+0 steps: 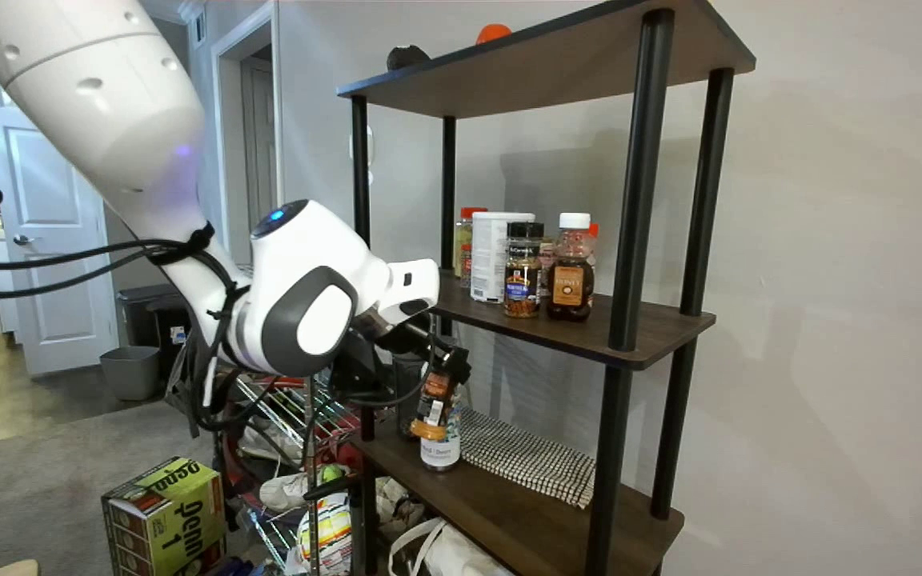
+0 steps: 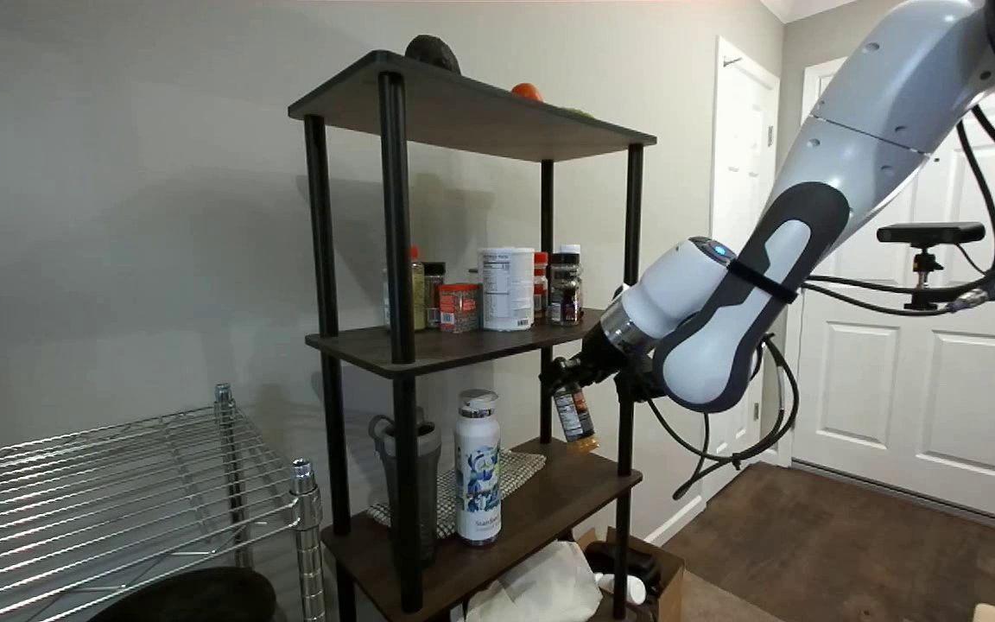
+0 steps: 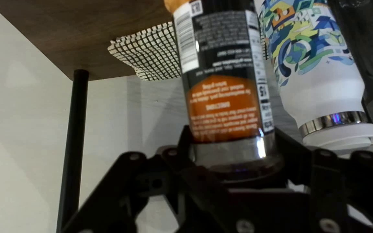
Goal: Change the position of one spice bottle
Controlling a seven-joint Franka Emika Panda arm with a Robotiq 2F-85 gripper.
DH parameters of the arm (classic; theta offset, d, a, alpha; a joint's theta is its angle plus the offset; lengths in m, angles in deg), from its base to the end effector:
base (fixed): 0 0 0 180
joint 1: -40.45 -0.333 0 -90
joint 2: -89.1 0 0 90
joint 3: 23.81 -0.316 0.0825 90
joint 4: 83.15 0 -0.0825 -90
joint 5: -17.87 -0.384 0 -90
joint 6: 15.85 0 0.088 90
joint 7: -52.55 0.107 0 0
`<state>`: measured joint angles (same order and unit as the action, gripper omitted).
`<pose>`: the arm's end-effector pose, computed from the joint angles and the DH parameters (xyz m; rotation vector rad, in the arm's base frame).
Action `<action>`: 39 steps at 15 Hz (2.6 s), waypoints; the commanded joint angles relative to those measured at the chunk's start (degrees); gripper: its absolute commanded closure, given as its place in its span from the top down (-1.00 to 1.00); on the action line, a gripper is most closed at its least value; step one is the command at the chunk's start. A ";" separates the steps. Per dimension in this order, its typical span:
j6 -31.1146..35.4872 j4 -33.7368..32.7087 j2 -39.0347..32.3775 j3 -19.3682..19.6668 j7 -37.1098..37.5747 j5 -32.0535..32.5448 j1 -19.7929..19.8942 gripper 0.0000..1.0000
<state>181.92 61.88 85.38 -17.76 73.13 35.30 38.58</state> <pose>0.5077 -0.0019 0.3509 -2.7948 0.1361 -1.2533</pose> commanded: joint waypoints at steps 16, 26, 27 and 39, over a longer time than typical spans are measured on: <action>0.58 -3.28 -1.94 -3.18 9.11 2.64 4.48 -0.35; 0.17 3.77 4.54 -3.78 10.43 8.76 11.11 -0.35; 0.17 4.41 5.33 -3.44 10.36 8.66 11.33 -0.35; 0.11 8.47 16.03 5.39 10.72 7.36 9.43 -0.35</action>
<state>181.96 68.13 97.03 -14.76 82.47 41.69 49.10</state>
